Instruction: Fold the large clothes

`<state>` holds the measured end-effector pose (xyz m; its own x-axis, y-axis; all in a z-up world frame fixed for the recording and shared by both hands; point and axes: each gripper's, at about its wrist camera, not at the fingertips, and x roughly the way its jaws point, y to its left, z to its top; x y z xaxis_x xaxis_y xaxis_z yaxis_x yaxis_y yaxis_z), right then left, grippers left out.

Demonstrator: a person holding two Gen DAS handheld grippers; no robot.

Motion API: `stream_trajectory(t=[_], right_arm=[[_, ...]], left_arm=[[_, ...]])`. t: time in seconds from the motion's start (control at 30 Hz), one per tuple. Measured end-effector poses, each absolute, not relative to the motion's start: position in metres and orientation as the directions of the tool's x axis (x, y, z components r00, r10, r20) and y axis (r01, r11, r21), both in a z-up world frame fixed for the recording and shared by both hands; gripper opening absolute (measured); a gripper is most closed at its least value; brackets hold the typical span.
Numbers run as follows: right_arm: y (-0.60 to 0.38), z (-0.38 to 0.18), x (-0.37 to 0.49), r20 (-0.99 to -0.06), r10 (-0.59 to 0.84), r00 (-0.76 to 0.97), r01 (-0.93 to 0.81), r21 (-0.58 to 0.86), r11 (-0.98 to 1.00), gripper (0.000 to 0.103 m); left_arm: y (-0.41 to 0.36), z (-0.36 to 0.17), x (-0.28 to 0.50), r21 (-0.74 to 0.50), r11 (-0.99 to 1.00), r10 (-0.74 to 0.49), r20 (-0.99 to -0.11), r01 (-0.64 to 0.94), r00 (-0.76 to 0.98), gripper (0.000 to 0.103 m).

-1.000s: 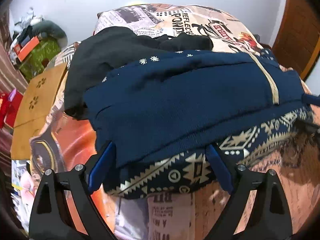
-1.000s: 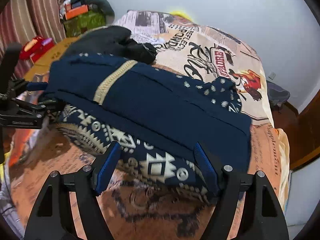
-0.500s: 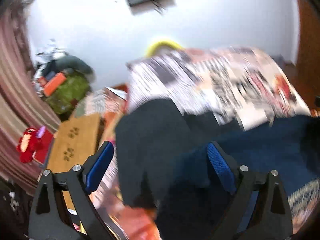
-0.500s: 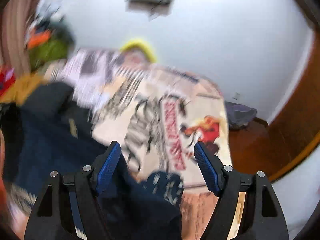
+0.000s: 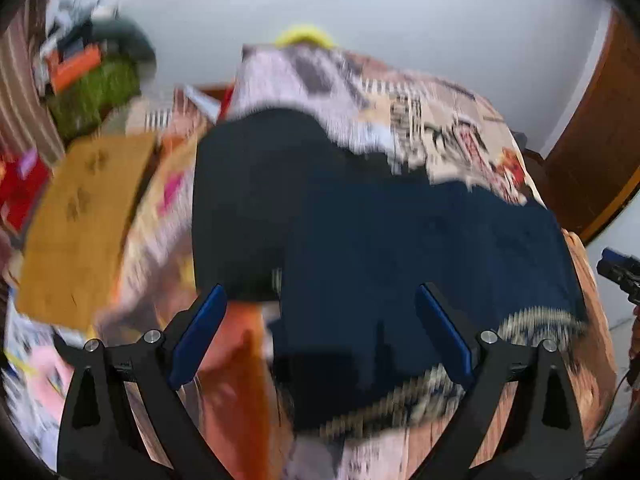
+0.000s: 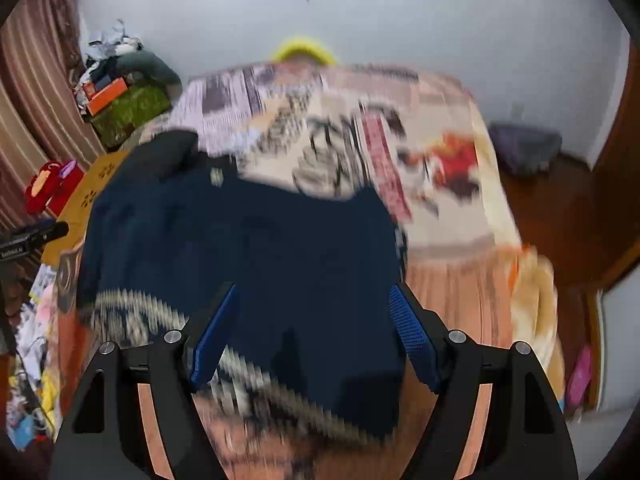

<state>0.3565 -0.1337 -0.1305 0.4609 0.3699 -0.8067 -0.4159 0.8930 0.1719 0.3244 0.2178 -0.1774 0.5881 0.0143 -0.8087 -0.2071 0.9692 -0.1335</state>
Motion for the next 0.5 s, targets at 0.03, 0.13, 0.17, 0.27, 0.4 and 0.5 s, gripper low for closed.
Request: stream_trajectory(t=[0.03, 0.13, 0.17, 0.27, 0.4, 0.5], right_arm=[[-0.142, -0.136, 0.351, -0.814, 0.375, 0.442, -0.402, 0.194, 0.895, 0.074], [-0.168, -0.153, 0.335, -0.828, 0.402, 0.391, -0.349, 0.271, 0.897, 0.074], [-0.175, -0.158, 0.331, -0.829, 0.415, 0.374, -0.330, 0.299, 0.895, 0.074], [-0.195, -0.177, 0.323, -0.836, 0.449, 0.315, -0.258, 0.380, 0.889, 0.074], [-0.209, -0.195, 0.319, -0.816, 0.505, 0.282, -0.181, 0.471, 0.863, 0.074], [-0.202, -0.195, 0.318, -0.798, 0.540, 0.267, -0.200, 0.502, 0.841, 0.073]], left_arm=[[0.221, -0.186, 0.315, -0.160, 0.962, -0.003, -0.817, -0.221, 0.576, 0.095], [0.234, -0.215, 0.288, -0.259, 0.924, -0.074, -0.843, -0.282, 0.533, 0.095], [0.238, -0.225, 0.279, -0.290, 0.908, -0.097, -0.848, -0.303, 0.521, 0.095], [0.247, -0.253, 0.261, -0.403, 0.842, -0.186, -0.840, -0.357, 0.509, 0.095], [0.248, -0.281, 0.252, -0.564, 0.737, -0.340, -0.785, -0.372, 0.517, 0.092], [0.235, -0.287, 0.257, -0.611, 0.725, -0.397, -0.747, -0.318, 0.533, 0.092]])
